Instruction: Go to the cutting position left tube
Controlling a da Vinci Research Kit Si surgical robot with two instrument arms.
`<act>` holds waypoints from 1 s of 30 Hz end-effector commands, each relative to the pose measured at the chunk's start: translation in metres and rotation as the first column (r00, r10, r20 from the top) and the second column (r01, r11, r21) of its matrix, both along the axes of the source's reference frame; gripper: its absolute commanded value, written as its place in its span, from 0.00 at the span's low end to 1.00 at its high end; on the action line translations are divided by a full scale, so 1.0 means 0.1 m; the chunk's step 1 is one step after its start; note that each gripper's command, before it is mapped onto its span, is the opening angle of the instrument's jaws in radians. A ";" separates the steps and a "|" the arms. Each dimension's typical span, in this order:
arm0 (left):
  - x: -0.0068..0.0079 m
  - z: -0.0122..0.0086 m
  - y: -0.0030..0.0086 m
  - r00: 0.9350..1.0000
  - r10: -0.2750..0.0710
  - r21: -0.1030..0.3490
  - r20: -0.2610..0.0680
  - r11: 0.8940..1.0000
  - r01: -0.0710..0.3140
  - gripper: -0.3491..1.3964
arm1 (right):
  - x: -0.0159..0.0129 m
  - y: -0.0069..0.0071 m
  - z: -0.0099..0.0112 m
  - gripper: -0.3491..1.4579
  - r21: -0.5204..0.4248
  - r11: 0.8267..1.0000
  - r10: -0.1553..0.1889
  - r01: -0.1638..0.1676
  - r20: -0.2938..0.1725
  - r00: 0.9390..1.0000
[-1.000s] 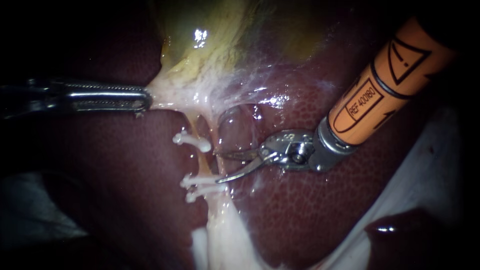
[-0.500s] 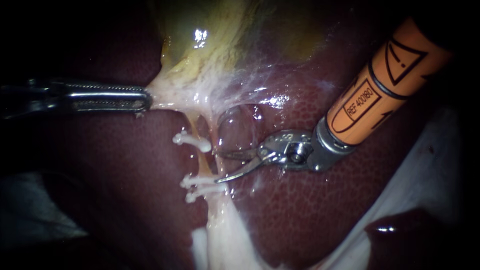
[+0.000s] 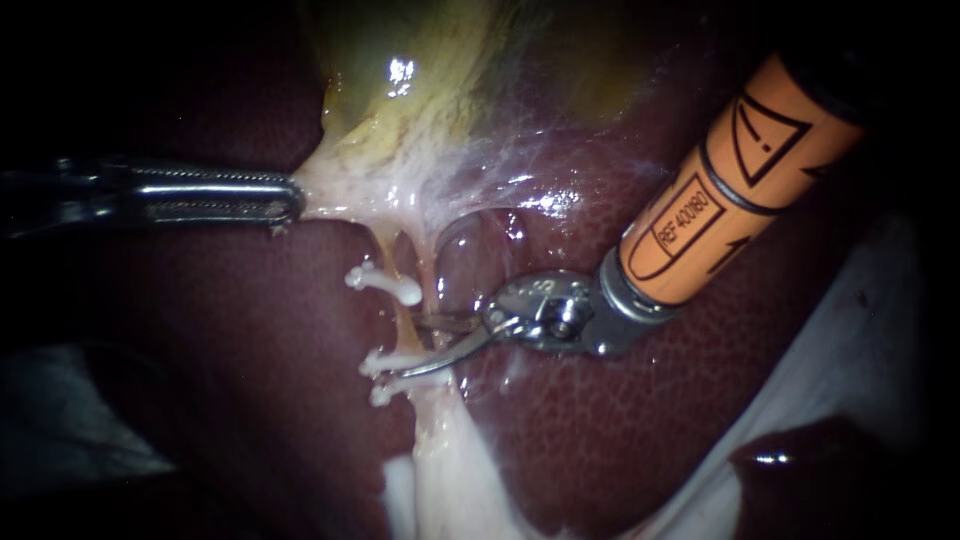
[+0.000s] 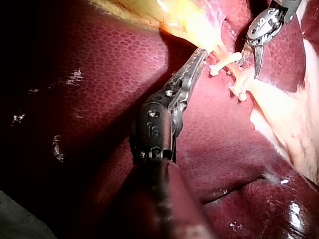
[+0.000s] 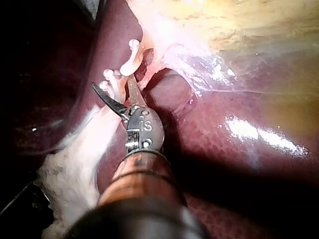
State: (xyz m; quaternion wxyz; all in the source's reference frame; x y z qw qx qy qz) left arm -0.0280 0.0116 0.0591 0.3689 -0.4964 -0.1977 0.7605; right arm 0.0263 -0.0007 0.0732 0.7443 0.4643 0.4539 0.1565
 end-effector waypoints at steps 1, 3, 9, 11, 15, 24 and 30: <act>0.000 0.000 0.000 1.000 0.000 0.000 0.000 1.000 0.000 0.00 | 0.002 0.000 -0.001 0.96 0.002 1.000 0.005 -0.005 -0.005 1.000; 0.000 0.000 0.000 1.000 0.000 0.000 0.000 1.000 0.000 0.00 | 0.007 0.000 -0.001 0.96 0.007 1.000 0.008 -0.008 -0.015 1.000; 0.000 0.000 0.000 1.000 0.000 0.000 0.000 1.000 0.000 0.00 | 0.025 0.004 0.001 0.95 0.011 1.000 0.024 -0.024 -0.023 0.999; 0.000 0.000 0.000 1.000 0.000 0.000 0.000 1.000 0.000 0.00 | 0.030 0.006 0.002 0.95 0.006 0.999 0.036 -0.036 -0.017 0.999; 0.000 0.000 0.000 1.000 0.000 0.000 0.000 1.000 0.000 0.00 | 0.034 0.007 0.002 0.94 -0.011 0.999 0.044 -0.045 -0.025 0.999; -0.001 0.000 0.000 1.000 -0.001 0.000 0.000 1.000 0.001 0.00 | 0.048 0.010 0.004 0.93 -0.097 0.993 0.067 -0.073 -0.059 0.996; -0.001 0.000 0.000 1.000 -0.001 0.000 -0.001 1.000 0.001 0.00 | 0.057 0.006 -0.004 0.93 -0.100 0.992 0.074 -0.081 -0.076 0.994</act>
